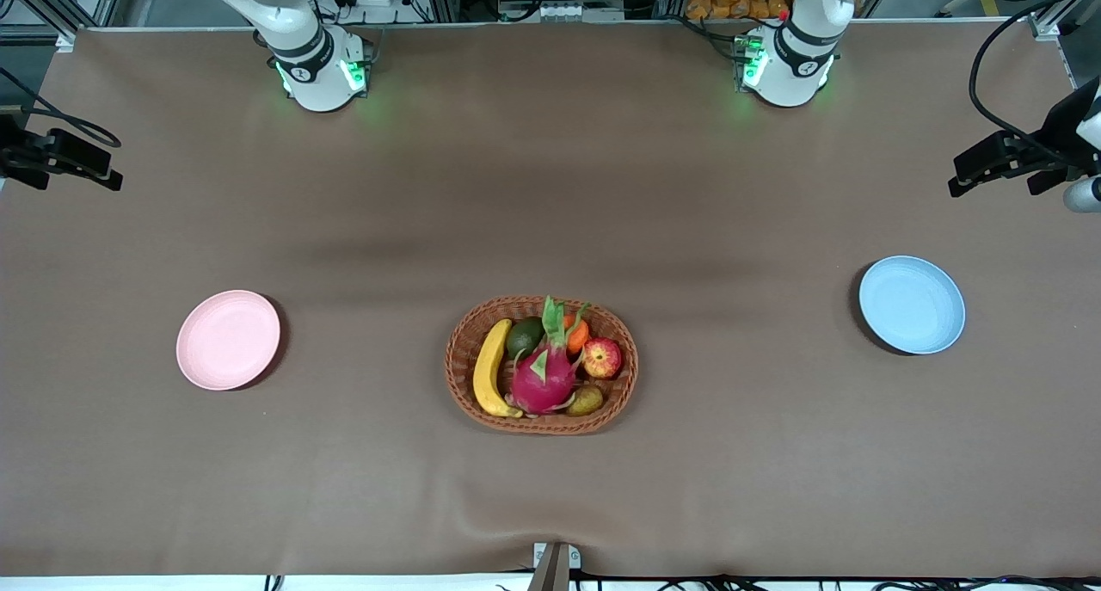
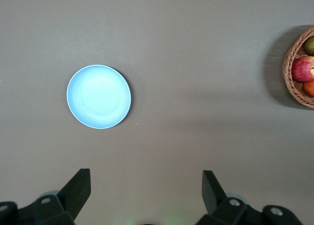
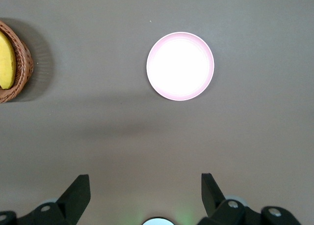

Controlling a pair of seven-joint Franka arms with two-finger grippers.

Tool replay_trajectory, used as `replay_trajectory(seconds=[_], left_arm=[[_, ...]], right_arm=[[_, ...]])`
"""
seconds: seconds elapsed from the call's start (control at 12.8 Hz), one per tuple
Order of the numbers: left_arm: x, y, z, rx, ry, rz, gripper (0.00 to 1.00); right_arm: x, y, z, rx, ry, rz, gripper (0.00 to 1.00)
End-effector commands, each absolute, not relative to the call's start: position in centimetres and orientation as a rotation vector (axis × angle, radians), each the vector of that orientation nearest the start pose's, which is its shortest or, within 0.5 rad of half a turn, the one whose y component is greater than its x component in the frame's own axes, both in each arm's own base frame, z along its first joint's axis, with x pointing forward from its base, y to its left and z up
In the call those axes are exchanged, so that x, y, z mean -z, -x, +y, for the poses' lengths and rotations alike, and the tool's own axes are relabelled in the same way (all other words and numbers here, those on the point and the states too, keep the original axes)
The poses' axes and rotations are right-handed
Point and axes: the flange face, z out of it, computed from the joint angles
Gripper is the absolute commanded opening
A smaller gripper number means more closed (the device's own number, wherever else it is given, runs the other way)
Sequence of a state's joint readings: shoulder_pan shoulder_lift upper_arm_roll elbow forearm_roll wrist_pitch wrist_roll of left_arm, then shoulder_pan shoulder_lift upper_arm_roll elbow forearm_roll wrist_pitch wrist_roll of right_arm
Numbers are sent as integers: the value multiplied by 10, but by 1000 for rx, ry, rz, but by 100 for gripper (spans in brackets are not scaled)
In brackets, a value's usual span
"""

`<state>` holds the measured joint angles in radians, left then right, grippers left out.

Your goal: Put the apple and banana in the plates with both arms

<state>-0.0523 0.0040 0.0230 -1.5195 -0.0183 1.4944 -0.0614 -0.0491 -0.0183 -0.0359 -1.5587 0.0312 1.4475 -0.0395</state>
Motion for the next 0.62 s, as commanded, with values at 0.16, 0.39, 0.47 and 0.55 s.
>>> replay_trajectory(seconds=[0.16, 0.39, 0.47, 0.55], left_arm=[[-643, -550, -19, -40, 3161, -22, 100], [-641, -550, -21, -47, 3163, -19, 100], [-636, -554, -22, -62, 3160, -24, 100], [-631, -556, -23, -74, 3161, -20, 100]], right_arm=[[-631, -531, -46, -132, 3115, 82, 100], [-631, -531, -46, -132, 3113, 84, 100], [-629, -531, -46, -139, 3111, 84, 100], [-626, -531, -46, -148, 3109, 84, 100]])
